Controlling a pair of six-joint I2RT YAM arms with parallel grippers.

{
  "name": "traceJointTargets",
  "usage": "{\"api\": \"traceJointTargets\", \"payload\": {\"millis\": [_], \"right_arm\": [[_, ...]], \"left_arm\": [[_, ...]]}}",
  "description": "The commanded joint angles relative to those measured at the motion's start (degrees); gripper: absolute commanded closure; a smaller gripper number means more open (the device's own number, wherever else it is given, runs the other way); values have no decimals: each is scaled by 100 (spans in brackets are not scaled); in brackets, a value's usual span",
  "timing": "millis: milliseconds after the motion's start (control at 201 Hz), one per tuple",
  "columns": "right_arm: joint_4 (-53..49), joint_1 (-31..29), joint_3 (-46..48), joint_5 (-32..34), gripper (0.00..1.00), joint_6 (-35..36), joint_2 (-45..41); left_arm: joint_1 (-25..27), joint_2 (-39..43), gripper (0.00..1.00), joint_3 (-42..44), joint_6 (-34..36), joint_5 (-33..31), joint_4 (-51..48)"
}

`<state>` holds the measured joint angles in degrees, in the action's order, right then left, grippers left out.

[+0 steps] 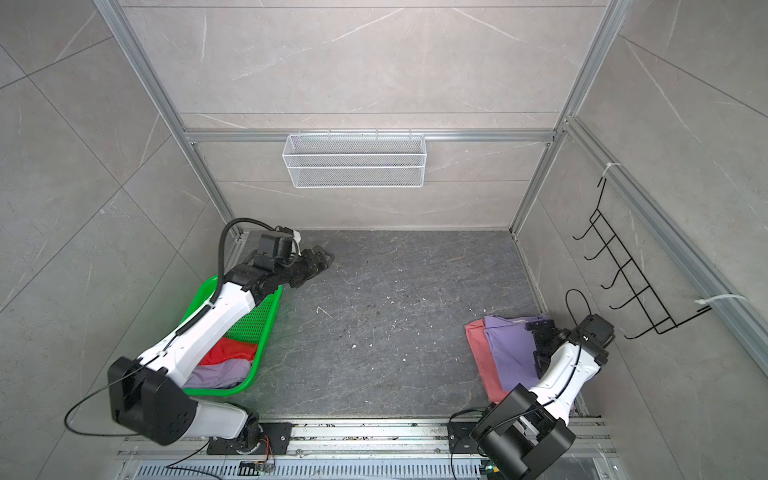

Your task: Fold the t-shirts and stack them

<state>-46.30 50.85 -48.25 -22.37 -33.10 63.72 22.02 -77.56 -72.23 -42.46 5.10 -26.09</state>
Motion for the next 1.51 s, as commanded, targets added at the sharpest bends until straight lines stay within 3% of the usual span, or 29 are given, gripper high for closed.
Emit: {"api": "traceJointTargets", "payload": {"millis": [0, 134, 254, 364, 543, 742, 891, 1006, 1116, 1235, 1504], "right_arm": [[44, -204, -282, -213, 0, -228, -206], [283, -803, -603, -168, 1, -498, -330], [367, -1739, -988, 270, 0, -606, -295], [608, -2678, -1167, 430, 0, -753, -236], [908, -3915, -1216, 893, 0, -826, -34], [1395, -5063, -1109, 1518, 0, -669, 157], [1451, -5396, -1070, 1699, 0, -533, 205], [1479, -5419, -961, 1797, 0, -437, 81], [1326, -5420, -971, 1916, 0, -367, 81], [1116, -5419, -1054, 2033, 0, -377, 205], [968, -5419, -1277, 2303, 0, -431, 425]], "left_arm": [[-64, 658, 2, 14, 656, -833, -734], [-75, 1333, 0, 117, 1212, -1768, -1367], [-293, 1708, 0, 305, 1306, -2466, -1939], [-654, 1774, 0, 452, 1157, -2434, -2363], [-1221, 1873, 0, 1220, 1123, -1981, -1987], [-2425, 1671, 0, 2296, 1459, -1402, -619], [-2949, 1522, 0, 2988, 2006, -1429, 611], [-2976, 1548, 0, 3575, 2299, -1417, 1887], [-2976, 1698, 0, 4306, 2739, -1814, 3364], [-2973, 1883, 0, 4847, 3275, -1919, 4167], [-2959, 1338, 0, 5676, 3272, -1944, 6022]]}}
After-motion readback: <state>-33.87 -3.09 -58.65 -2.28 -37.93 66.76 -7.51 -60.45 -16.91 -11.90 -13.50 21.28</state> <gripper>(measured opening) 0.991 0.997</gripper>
